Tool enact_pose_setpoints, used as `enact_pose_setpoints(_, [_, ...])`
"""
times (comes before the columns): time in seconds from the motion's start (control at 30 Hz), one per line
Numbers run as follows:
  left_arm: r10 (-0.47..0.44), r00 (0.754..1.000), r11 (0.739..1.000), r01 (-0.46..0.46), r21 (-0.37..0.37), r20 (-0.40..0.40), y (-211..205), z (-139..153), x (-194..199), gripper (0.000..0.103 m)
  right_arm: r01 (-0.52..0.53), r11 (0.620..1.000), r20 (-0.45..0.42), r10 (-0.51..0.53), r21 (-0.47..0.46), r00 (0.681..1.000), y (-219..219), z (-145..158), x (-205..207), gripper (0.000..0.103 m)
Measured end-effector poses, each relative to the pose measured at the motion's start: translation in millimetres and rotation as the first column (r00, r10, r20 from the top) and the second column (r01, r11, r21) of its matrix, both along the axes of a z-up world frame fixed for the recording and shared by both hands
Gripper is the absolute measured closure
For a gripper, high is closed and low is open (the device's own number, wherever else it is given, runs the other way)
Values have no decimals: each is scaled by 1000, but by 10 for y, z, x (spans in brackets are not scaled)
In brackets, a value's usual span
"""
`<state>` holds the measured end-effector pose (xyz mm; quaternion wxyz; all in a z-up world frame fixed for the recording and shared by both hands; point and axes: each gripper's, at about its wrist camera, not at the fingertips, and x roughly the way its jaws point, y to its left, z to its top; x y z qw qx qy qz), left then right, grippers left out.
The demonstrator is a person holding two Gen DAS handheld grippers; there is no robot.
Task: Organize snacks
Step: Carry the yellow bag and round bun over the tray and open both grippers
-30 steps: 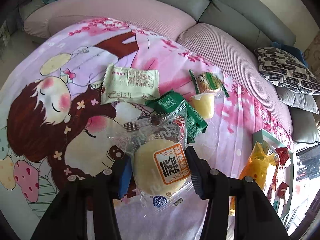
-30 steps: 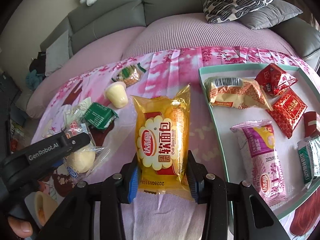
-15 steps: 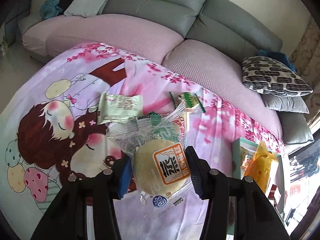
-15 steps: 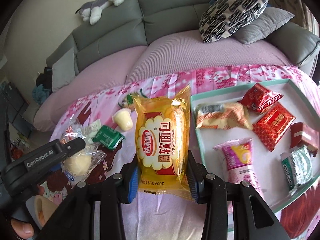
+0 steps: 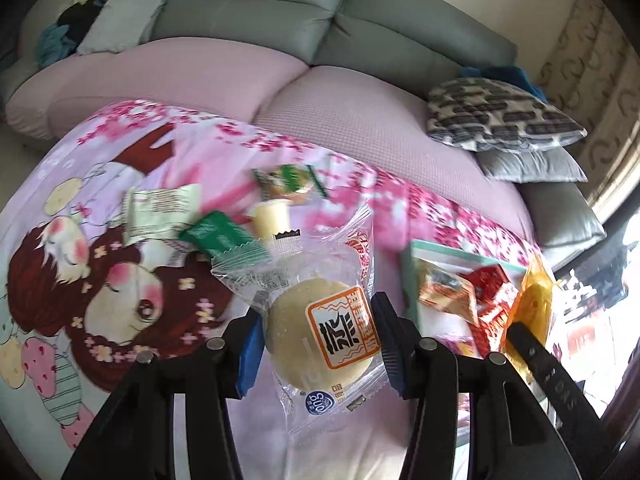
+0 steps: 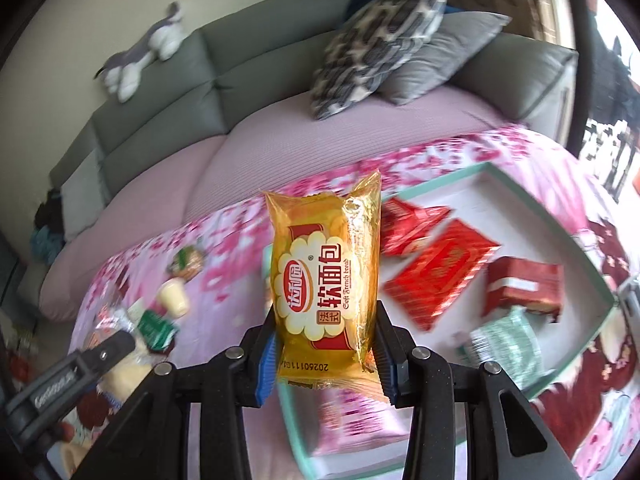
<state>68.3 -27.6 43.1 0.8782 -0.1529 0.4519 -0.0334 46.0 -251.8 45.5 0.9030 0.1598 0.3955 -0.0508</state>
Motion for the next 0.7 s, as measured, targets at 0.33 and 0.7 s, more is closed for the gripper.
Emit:
enact_pose_setpoints(0.33, [-165, 984, 986, 167, -19, 69, -669, 113, 145, 51, 138, 990, -23, -138, 2, 990, -573, -84, -9, 60])
enact_pose_setpoints(0.7, [-370, 919, 928, 372, 5, 138, -1493, 24, 178, 51, 244, 969, -20, -245, -49, 969, -949, -146, -53, 60])
